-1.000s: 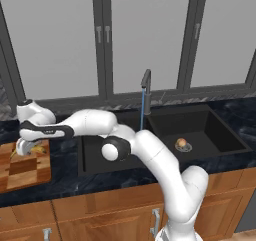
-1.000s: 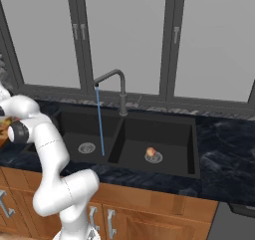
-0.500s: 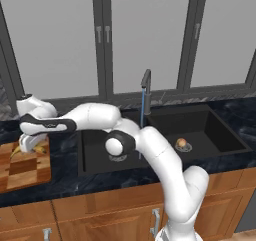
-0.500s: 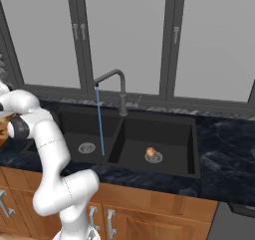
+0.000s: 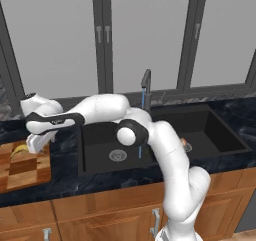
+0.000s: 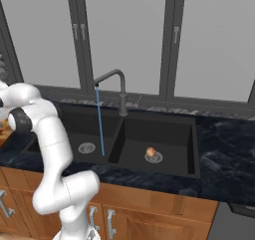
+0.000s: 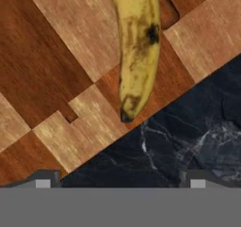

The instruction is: Pick the banana, peach from the sink and place them on the cutting board to airdry. Then turn off the sink faucet.

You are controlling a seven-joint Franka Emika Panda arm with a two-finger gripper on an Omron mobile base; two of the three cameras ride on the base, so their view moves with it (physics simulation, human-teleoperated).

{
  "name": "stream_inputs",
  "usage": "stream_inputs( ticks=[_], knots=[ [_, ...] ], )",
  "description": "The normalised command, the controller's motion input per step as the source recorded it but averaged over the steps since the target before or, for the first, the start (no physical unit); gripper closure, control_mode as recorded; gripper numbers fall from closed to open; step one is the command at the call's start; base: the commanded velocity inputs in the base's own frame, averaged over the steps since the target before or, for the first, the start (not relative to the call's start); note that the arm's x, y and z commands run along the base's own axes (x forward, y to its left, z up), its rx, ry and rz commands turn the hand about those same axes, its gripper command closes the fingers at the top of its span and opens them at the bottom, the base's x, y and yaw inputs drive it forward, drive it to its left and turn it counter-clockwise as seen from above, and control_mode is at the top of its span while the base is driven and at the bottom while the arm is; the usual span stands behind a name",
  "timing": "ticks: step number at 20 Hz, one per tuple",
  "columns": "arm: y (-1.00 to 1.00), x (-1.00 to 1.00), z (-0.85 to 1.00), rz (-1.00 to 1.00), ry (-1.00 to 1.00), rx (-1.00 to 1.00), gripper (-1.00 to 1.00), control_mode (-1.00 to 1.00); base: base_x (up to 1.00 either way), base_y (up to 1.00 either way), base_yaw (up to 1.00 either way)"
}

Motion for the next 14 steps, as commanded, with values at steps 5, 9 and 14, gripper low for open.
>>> stream_inputs(
  ticks=[5,9,14],
  knots=[
    [-0.58,-0.43,0.01,0.00,-0.02,0.00,-1.00,-1.00,0.00,0.00,0.00],
    [-0.60,-0.38,0.02,0.00,-0.03,0.00,-1.00,-1.00,0.00,0.00,0.00],
    [-0.58,-0.28,0.07,-0.01,-0.01,0.01,-1.00,-1.00,0.00,0.00,0.00]
  ],
)
